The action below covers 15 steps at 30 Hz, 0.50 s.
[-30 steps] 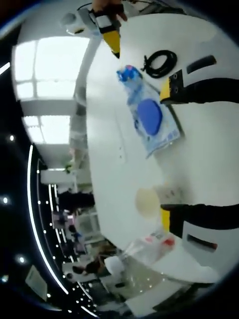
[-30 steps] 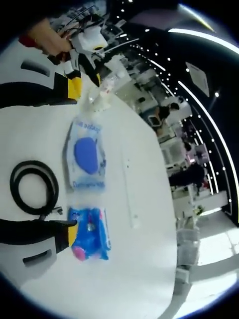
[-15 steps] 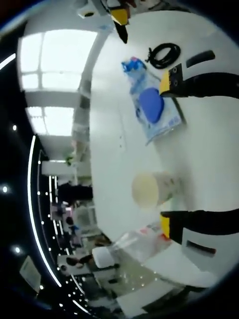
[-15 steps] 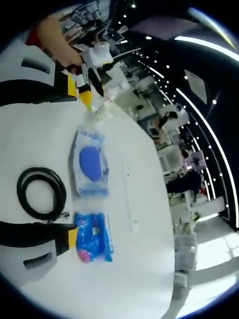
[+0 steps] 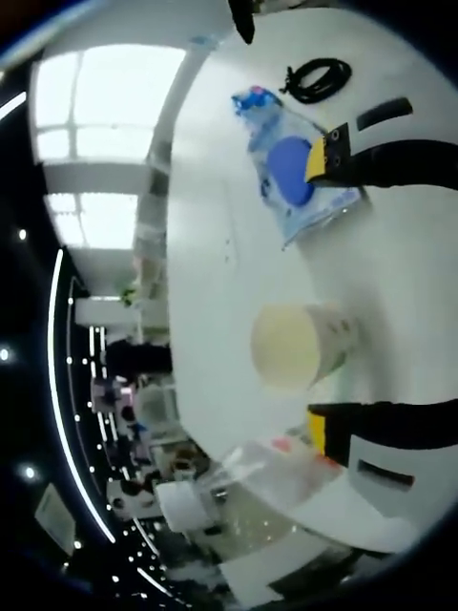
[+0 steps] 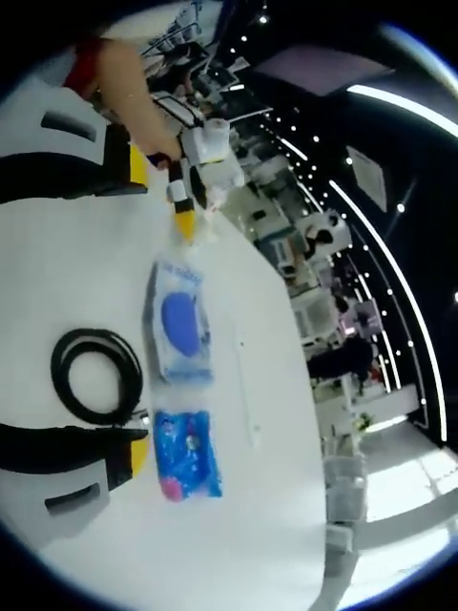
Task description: Arrange the tabletop items into an orderly group along one side of the table until the central work area is clear of visible clutter.
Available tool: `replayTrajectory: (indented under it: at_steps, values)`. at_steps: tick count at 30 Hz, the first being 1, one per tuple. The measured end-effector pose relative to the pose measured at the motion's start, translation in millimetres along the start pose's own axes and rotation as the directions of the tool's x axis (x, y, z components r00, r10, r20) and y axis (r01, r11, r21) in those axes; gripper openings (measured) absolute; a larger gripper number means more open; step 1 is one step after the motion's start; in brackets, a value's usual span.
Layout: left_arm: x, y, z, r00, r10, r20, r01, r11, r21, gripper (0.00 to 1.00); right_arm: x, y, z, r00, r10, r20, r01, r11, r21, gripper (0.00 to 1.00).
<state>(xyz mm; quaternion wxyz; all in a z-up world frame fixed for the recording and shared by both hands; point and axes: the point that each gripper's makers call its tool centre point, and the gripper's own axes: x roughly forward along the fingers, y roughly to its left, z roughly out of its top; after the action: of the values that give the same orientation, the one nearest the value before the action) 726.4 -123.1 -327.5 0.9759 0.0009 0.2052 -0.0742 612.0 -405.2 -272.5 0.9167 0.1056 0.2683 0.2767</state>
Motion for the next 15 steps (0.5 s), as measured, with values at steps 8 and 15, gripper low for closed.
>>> replayTrajectory:
  at_steps: [8,15]
  values:
    - [14.4,14.0,-1.5,0.998,0.056,0.006,-0.055,0.998,-0.038,0.75,-17.0,7.5,-4.6,0.999,0.005,0.039,-0.008,0.998,0.068,0.99]
    - [21.6,23.5,-2.7,0.996,0.086,0.014,-0.085,0.994,-0.070,0.65,-21.6,6.3,-7.0,0.997,-0.015,0.077,0.005,0.993,0.120,0.99]
